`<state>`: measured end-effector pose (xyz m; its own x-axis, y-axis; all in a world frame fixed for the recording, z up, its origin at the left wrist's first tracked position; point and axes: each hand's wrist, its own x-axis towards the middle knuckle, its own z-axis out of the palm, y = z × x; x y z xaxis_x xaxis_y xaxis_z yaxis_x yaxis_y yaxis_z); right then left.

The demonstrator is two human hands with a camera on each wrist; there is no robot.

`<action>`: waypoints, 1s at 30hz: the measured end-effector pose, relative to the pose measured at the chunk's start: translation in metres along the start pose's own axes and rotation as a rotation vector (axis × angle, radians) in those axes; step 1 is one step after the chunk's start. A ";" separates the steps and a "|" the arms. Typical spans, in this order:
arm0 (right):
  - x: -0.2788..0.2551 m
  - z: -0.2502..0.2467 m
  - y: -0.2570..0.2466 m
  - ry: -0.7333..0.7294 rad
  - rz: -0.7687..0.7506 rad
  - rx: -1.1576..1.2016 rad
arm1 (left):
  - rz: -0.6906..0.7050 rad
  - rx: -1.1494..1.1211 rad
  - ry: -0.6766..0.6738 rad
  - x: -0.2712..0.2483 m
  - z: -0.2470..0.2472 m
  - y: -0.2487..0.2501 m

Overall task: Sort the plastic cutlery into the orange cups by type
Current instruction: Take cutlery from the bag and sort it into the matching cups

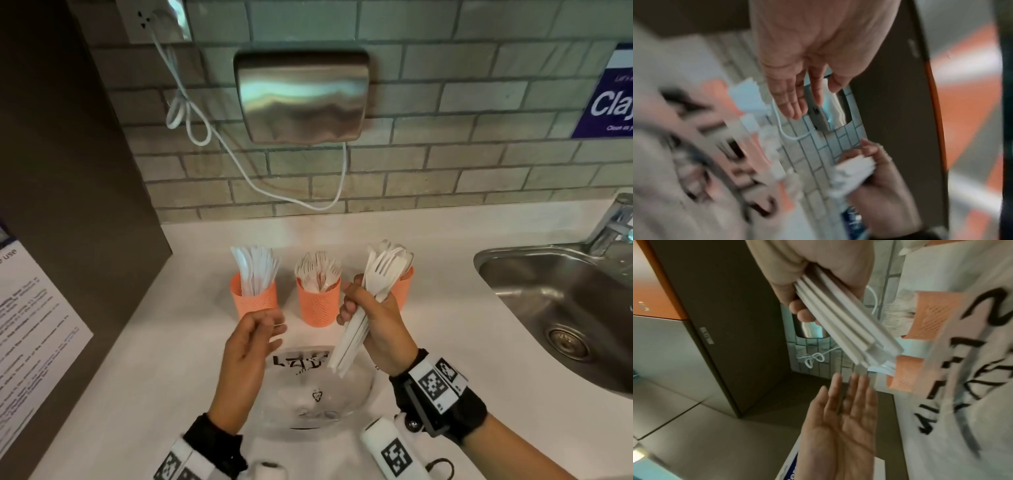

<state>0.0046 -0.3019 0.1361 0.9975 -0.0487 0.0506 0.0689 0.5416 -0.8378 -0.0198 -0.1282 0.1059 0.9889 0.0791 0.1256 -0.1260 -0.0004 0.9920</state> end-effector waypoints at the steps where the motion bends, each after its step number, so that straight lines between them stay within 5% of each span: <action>1: -0.001 0.005 -0.002 -0.008 -0.024 0.010 | -0.135 -0.166 -0.016 0.002 0.008 0.004; 5: -0.004 0.021 0.001 0.006 -0.147 -0.057 | -0.650 -0.680 -0.079 0.006 0.035 0.012; 9: -0.007 0.027 0.010 0.037 -0.257 -0.157 | -0.868 -0.867 -0.164 -0.001 0.052 0.015; 19: -0.020 0.020 0.026 0.090 -0.171 -0.171 | -0.846 -0.922 -0.228 -0.005 0.073 0.015; 27: -0.020 0.010 0.039 0.136 -0.128 -0.323 | -0.854 -0.681 -0.366 -0.002 0.069 -0.004; 30: -0.020 0.005 0.036 0.077 -0.138 -0.378 | -0.617 -0.387 -0.332 -0.001 0.062 -0.004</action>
<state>-0.0131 -0.2772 0.1080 0.9745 -0.1695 0.1474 0.1776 0.1796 -0.9676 -0.0159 -0.1905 0.1025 0.8533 -0.3488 -0.3876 0.4930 0.2977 0.8175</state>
